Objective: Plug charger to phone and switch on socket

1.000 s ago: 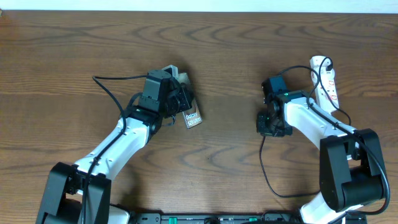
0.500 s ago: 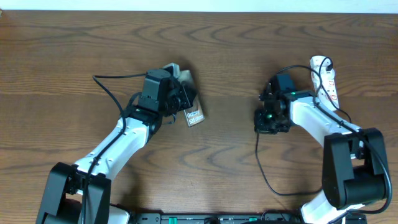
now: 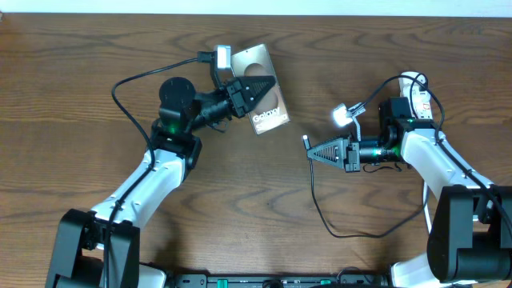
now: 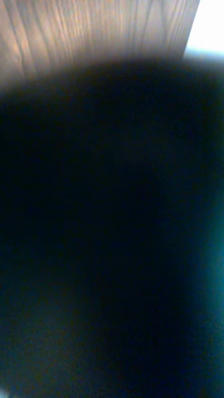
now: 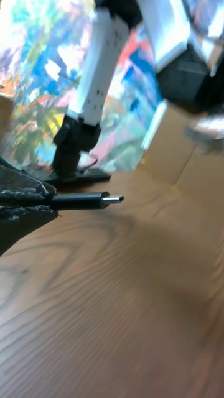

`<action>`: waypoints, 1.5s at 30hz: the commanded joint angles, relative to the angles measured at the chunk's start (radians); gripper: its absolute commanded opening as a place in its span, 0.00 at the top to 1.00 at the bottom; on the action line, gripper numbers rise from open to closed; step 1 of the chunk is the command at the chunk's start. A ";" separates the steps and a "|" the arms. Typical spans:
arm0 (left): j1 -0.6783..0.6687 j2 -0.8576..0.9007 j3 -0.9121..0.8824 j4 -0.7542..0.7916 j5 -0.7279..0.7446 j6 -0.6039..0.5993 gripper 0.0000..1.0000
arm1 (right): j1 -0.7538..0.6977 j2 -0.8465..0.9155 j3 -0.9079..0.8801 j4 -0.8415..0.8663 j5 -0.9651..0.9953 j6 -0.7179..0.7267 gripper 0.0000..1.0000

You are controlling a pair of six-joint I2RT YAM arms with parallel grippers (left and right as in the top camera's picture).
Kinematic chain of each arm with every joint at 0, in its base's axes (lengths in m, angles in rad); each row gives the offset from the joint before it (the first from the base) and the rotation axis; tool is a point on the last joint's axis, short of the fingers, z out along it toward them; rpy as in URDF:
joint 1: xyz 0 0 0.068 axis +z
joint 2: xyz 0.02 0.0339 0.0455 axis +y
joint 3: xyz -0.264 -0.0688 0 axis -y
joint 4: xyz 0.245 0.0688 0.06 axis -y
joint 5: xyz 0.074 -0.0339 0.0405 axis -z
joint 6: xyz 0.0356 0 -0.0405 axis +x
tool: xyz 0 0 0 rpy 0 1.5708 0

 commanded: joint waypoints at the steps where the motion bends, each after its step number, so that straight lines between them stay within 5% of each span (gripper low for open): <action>1: -0.019 -0.008 0.017 0.025 0.037 -0.048 0.93 | 0.033 -0.007 -0.009 0.013 -0.142 -0.089 0.99; 45: -0.072 -0.008 0.017 0.025 0.029 -0.172 0.93 | 0.164 -0.148 -0.003 0.070 -0.142 -0.042 0.99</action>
